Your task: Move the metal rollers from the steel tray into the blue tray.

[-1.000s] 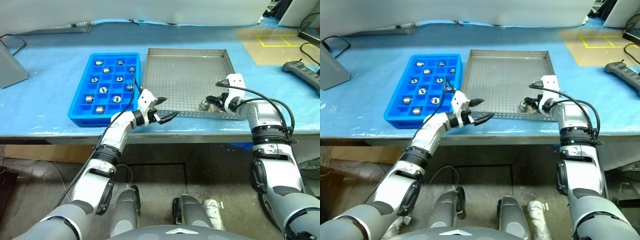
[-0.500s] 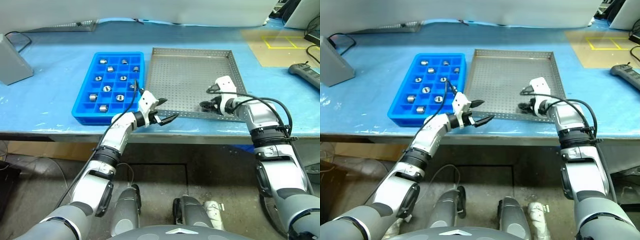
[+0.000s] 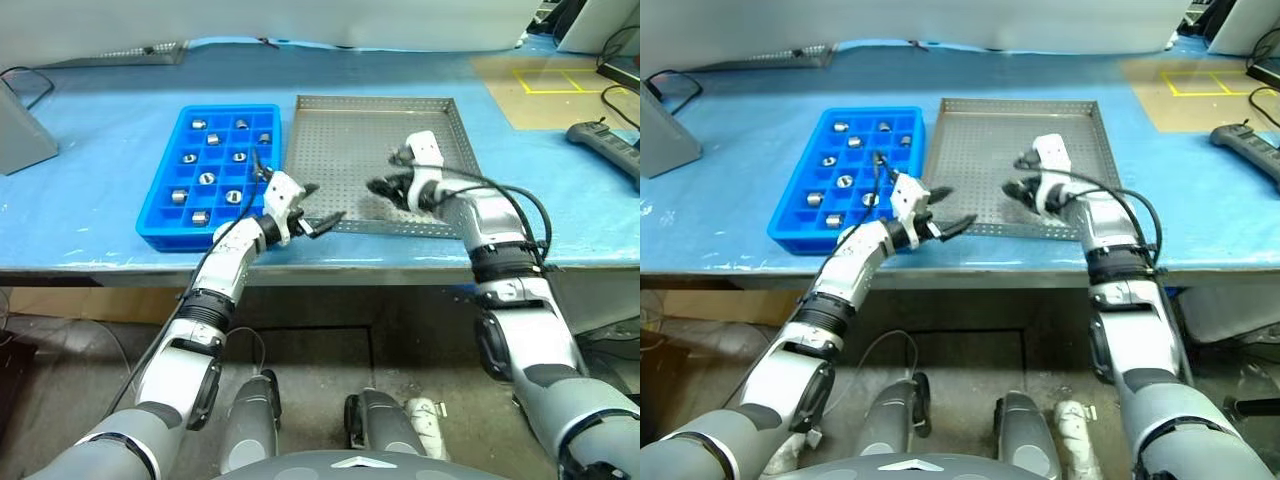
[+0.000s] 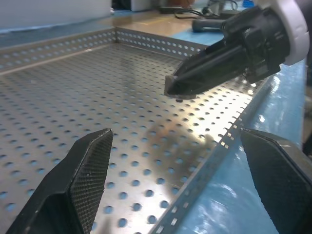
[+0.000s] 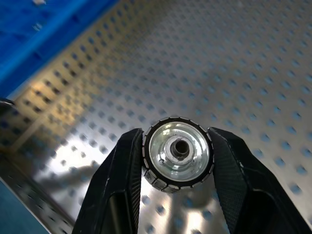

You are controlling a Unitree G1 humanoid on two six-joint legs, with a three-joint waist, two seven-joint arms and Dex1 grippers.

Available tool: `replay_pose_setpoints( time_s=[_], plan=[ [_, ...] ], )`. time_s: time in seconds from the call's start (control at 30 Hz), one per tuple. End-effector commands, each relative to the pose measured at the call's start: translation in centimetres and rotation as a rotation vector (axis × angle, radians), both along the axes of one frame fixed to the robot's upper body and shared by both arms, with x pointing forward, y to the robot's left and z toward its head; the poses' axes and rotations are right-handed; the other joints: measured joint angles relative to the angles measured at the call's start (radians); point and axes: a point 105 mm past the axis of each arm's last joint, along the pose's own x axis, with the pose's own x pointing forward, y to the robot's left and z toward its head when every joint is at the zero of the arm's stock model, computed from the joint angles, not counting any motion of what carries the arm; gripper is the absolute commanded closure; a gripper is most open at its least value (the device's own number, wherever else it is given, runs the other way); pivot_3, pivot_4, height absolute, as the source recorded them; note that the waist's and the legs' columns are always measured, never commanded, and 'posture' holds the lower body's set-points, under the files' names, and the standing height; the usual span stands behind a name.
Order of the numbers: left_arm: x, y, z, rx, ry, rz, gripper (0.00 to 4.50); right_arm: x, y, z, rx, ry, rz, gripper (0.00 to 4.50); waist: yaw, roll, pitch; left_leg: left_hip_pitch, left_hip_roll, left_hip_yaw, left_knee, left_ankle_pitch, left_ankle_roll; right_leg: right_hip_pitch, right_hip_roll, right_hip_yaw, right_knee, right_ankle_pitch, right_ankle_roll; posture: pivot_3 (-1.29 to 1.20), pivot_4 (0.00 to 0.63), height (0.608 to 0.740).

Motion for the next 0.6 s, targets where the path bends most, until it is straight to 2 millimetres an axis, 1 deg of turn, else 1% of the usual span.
replay_pose_setpoints(
  time_s=[0.03,0.1,0.13,0.17,0.23,0.3,0.33,0.37,0.5,0.53,0.6],
  plan=[
    [1.2,5.4,4.5,-0.139,-0.141,0.251,0.13,-0.2,4.4,3.3,0.168,-0.097,0.158,2.82,0.006,0.000,0.000,0.000,0.000,0.000,0.000,0.000,0.000,0.000,0.000,-0.001,0.000,0.000,-0.001,0.09,0.150,0.740],
    [1.1,8.1,5.9,-0.214,-0.175,0.354,0.13,-0.7,6.8,2.5,0.130,-0.074,0.258,2.82,0.020,0.000,0.000,-0.003,0.000,-0.001,-0.001,0.000,0.000,-0.001,0.000,-0.003,-0.001,-0.001,-0.002,0.16,0.150,0.740],
    [1.0,9.9,6.6,-0.252,-0.193,0.421,0.13,-1.0,8.0,1.7,0.079,-0.069,0.312,2.82,0.031,0.000,0.000,-0.006,0.000,-0.003,-0.001,0.000,0.000,-0.003,0.000,-0.005,-0.002,0.000,-0.001,0.21,0.150,0.740],
    [0.7,11.8,7.3,-0.284,-0.212,0.488,0.13,-1.6,9.4,1.2,0.043,-0.069,0.378,2.82,0.037,0.000,0.000,-0.009,0.000,-0.004,0.000,0.000,0.000,-0.005,0.000,-0.006,-0.002,0.000,0.000,0.23,0.150,0.740],
    [-0.2,14.9,8.1,-0.300,-0.245,0.585,0.13,-2.7,11.7,0.7,-0.007,-0.095,0.501,2.82,0.054,-0.001,0.000,-0.017,0.000,-0.005,0.002,0.000,0.001,-0.011,-0.001,-0.010,-0.001,0.001,0.002,0.30,0.150,0.740],
    [-1.2,16.6,8.3,-0.275,-0.263,0.640,0.13,-3.6,13.1,0.3,-0.032,-0.111,0.601,2.82,0.075,-0.001,0.000,-0.028,0.001,-0.007,0.006,0.000,0.001,-0.022,-0.001,-0.013,0.005,0.001,0.001,0.35,0.150,0.740],
    [-1.7,17.3,8.3,-0.265,-0.266,0.664,0.13,-4.0,13.5,-0.1,-0.051,-0.107,0.640,2.82,0.088,-0.001,0.000,-0.033,0.000,-0.007,0.010,0.000,0.001,-0.030,-0.003,-0.014,0.014,0.000,0.000,0.37,0.150,0.740],
    [-2.1,17.9,8.2,-0.257,-0.266,0.683,0.13,-4.1,13.7,-0.5,-0.071,-0.102,0.660,2.82,0.101,-0.001,0.000,-0.036,0.001,-0.008,0.013,0.000,0.001,-0.032,-0.003,-0.015,0.017,-0.001,-0.001,0.38,0.150,0.740],
    [-3.9,19.4,6.8,-0.231,-0.232,0.727,0.13,-4.0,13.5,-1.3,-0.105,-0.082,0.680,2.82,0.151,-0.001,0.000,-0.037,0.004,-0.010,0.018,0.002,-0.001,-0.031,-0.003,-0.022,0.020,-0.001,-0.001,0.40,0.150,0.740],
    [-4.3,19.6,6.4,-0.219,-0.218,0.734,0.13,-4.0,13.4,-1.5,-0.112,-0.079,0.681,2.82,0.163,-0.001,0.000,-0.036,0.005,-0.010,0.017,0.004,-0.001,-0.030,-0.004,-0.022,0.020,-0.002,-0.005,0.39,0.150,0.740],
    [-4.6,19.8,5.7,-0.193,-0.199,0.738,0.13,-3.7,13.0,-1.8,-0.141,-0.078,0.671,2.82,0.180,-0.001,0.000,-0.034,0.005,-0.010,0.016,0.005,-0.005,-0.028,-0.004,-0.022,0.019,-0.001,-0.006,0.39,0.150,0.740]
  ],
)
